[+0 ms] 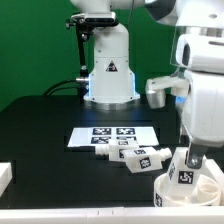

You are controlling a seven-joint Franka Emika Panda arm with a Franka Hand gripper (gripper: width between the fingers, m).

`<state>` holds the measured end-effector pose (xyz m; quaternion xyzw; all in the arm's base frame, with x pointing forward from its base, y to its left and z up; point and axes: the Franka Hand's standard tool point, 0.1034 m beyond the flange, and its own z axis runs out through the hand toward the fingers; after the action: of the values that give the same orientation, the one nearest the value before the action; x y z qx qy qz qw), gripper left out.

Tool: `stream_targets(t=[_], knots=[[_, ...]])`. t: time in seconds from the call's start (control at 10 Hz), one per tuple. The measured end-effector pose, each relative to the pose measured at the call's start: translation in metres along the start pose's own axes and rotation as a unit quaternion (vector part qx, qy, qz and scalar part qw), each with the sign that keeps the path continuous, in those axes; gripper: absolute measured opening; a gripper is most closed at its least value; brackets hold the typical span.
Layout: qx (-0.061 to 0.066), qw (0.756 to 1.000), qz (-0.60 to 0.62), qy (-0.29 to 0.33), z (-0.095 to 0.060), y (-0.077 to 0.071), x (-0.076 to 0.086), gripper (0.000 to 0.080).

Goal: Assemble stool

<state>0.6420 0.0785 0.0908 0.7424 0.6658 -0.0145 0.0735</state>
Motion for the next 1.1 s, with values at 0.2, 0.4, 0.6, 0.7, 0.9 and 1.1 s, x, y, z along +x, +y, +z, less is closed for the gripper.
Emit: stream_targets(t=[0.2,0.4,0.6,0.7,0.9,1.1], knots=[[0.006,1.000,0.012,-0.002,0.0071,-0.0027,-0.0023,0.0649],[0.006,1.000,0.023,-0.003,0.0073,-0.0026,-0.0034,0.0515],[0.006,0.995,0.099,-0.003,0.0073,-0.0025,-0.0035,0.0379],[0.006,0.993,0.114,-0.003,0.0073,-0.0025,-0.0036,0.0334],[0.006,0.978,0.210,-0.003,0.0073,-0.0025,-0.0039,0.0334],[0.010,0.928,0.373,-0.004,0.0073,-0.0036,-0.0037,0.0334]])
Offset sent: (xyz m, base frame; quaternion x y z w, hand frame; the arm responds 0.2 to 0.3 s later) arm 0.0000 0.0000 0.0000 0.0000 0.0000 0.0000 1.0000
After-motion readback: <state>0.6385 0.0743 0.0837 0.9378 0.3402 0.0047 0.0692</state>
